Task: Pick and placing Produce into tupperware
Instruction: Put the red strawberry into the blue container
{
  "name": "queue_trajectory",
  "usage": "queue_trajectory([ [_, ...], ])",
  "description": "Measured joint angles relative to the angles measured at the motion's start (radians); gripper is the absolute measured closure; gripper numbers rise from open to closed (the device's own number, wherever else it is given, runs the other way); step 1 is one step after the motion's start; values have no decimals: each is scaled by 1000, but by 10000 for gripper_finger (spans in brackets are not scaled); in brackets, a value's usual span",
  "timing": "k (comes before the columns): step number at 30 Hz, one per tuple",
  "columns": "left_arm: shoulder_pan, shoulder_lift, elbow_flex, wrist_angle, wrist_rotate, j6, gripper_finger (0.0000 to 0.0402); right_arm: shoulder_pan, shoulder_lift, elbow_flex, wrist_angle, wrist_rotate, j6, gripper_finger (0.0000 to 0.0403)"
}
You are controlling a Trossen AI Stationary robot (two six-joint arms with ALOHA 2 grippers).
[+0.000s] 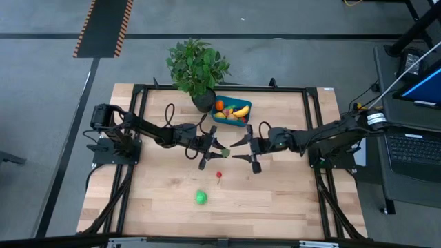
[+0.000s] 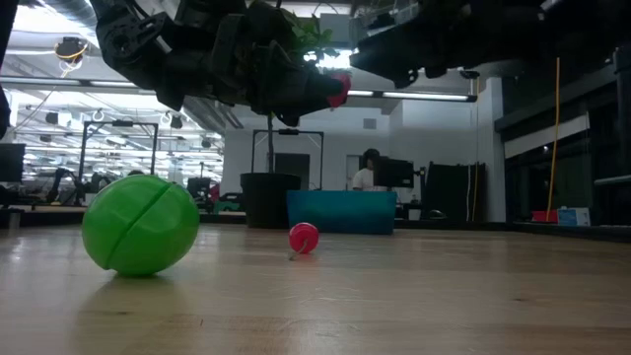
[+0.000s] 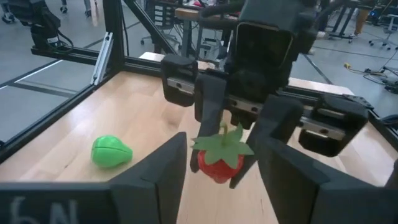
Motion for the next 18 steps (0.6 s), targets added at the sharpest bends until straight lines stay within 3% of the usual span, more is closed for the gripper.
queue_trajectory([
  [18, 0, 0, 0, -3, 0, 4, 303, 0, 108, 84, 2, -27, 4, 222],
])
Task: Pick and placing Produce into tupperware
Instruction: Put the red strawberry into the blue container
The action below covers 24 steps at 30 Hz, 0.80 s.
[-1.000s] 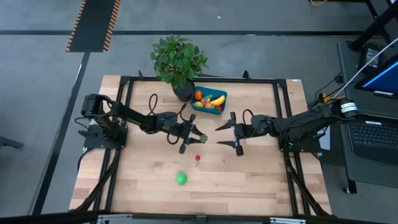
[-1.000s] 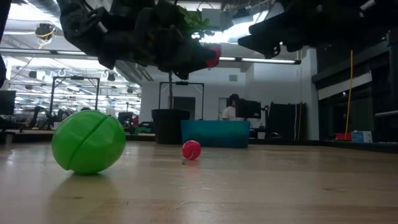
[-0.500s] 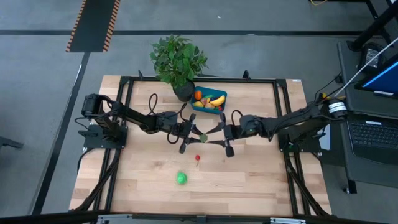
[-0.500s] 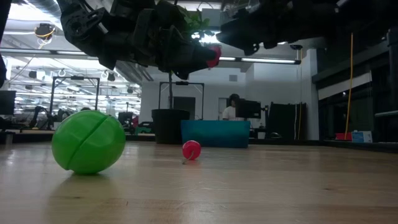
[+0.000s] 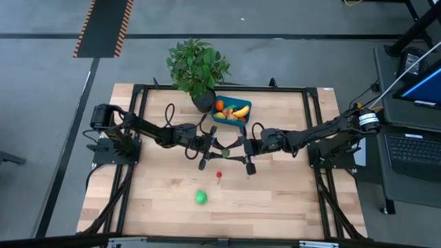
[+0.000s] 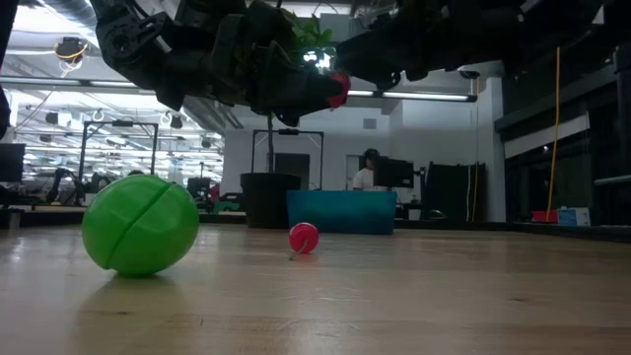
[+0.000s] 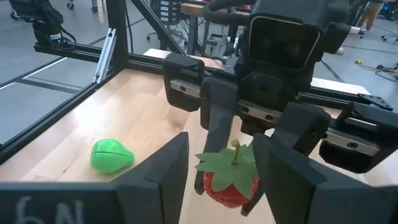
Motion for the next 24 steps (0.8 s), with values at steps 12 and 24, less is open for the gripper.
queue_trajectory([
  [12, 0, 0, 0, 0, 0, 0, 303, 0, 0, 0, 0, 0, 3, 264],
  [24, 0, 0, 0, 2, 0, 0, 303, 0, 0, 0, 3, 1, 5, 329],
])
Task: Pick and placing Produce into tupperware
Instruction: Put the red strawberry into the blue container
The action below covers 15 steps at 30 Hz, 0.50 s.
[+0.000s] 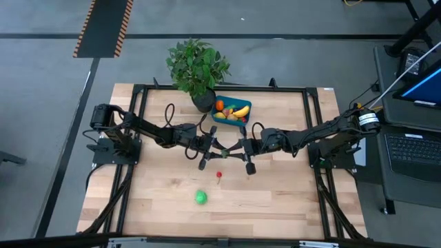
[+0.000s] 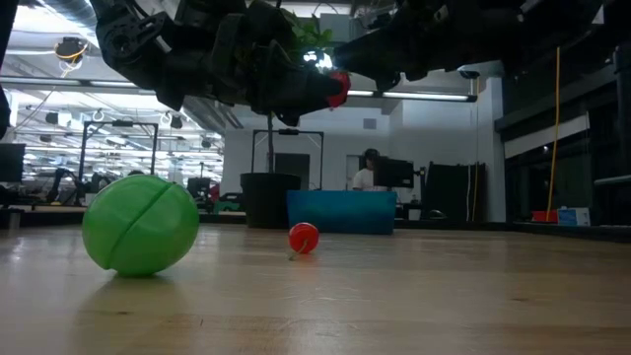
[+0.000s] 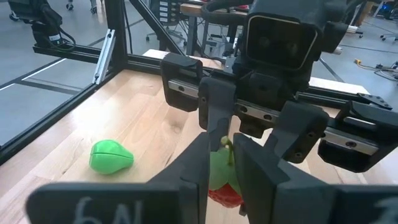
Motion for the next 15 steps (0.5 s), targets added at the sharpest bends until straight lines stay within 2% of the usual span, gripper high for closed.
queue_trajectory([
  [9, -1, 0, 0, 13, 23, -1, 303, 0, 1, 0, 6, 0, 0, 332],
  [15, -2, 0, -2, 18, 27, -1, 303, 0, 47, 0, 65, 0, -3, 332],
])
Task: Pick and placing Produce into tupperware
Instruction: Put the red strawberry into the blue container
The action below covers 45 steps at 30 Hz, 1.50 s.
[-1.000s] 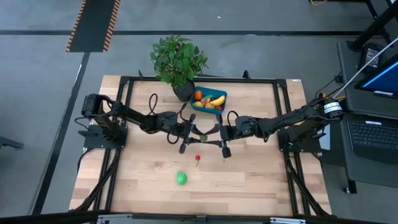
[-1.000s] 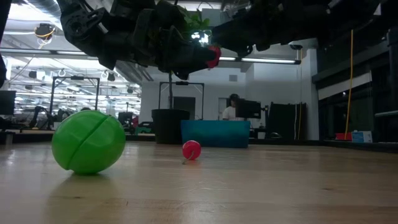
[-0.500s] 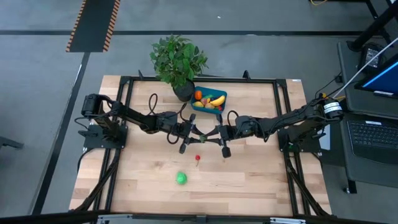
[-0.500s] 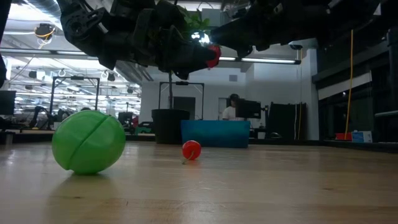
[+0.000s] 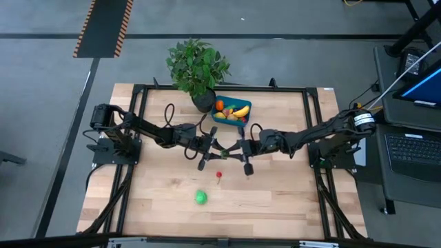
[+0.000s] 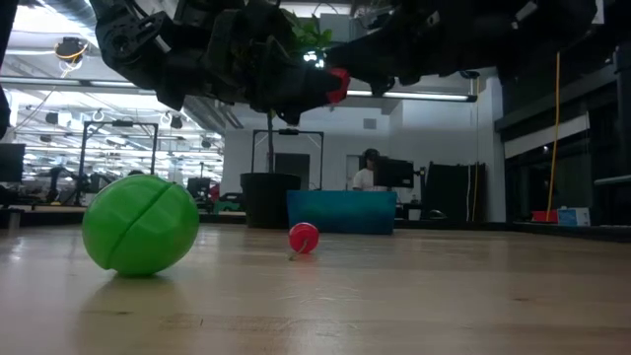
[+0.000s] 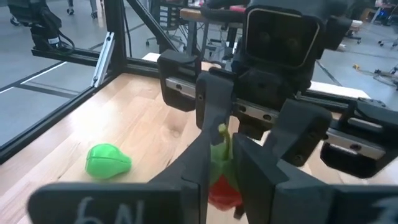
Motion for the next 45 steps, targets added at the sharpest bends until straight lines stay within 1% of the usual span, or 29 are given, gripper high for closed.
queue_trajectory([
  [7, 0, 0, 0, -8, 0, -6, 303, 0, 24, 0, 71, 1, -26, 332],
  [14, 0, 0, 0, -9, 0, -6, 303, 0, 24, 0, 59, 1, -27, 334],
  [17, 0, 0, 0, -10, 0, -6, 303, 0, 24, 0, 57, 1, -27, 353],
  [20, 0, 0, 0, -12, 0, -6, 303, 0, 24, 0, 55, 1, -27, 388],
  [27, -1, 0, 0, -4, 1, -4, 303, 0, 23, 0, 55, 2, -26, 397],
  [29, -1, 0, 0, -1, 0, -7, 288, 0, 23, 0, 56, 2, -25, 397],
  [33, -1, 0, 1, 9, -1, -11, 232, 0, 23, 0, 55, 2, -24, 399],
  [36, -1, 0, 2, 10, -1, -54, 203, 0, 23, -1, 53, 2, -24, 400],
  [40, -1, 0, 2, 8, -1, -58, 186, 0, 21, -1, 54, 2, -24, 401],
  [45, 0, -5, 2, 1, -1, -56, 184, 0, -41, -1, -3, 2, -24, 401],
])
